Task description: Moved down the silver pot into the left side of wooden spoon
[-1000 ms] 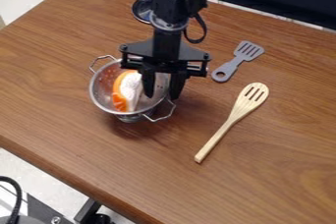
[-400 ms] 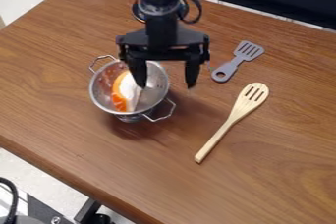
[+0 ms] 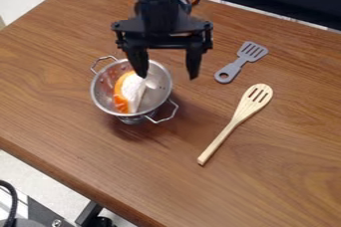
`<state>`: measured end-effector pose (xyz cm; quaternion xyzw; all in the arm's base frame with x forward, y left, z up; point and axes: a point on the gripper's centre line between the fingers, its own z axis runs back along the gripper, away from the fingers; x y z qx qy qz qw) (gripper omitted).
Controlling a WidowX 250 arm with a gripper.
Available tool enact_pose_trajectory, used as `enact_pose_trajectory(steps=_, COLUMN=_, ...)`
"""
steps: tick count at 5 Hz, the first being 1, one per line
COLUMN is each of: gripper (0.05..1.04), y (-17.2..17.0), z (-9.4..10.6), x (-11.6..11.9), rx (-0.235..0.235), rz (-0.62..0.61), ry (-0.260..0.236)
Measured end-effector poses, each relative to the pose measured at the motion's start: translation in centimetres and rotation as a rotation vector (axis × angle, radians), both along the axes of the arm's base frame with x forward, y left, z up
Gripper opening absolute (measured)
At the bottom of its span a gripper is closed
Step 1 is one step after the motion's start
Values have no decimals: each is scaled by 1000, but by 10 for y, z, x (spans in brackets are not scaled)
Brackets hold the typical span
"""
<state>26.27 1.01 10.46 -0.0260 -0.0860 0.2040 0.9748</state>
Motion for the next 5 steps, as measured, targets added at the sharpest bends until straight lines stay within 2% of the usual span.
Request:
enact_pose_trajectory(steps=1, gripper=1000, y=9, z=11, x=7, rx=20, rz=-33, ry=-17)
enact_pose_trajectory(steps=2, gripper=1000, y=20, z=14, x=19, rx=70, rz=-64, ry=-29)
enact_pose_trajectory(steps=3, gripper=1000, y=34, z=7, x=43, rx=105, rz=-61, ry=-4)
enact_pose_trajectory(steps=4, gripper=1000, y=40, z=3, x=58, rx=94, rz=-54, ry=8)
enact_pose_trajectory(steps=5, gripper=1000, y=53, z=-7, x=76, rx=106, rz=-41, ry=-1)
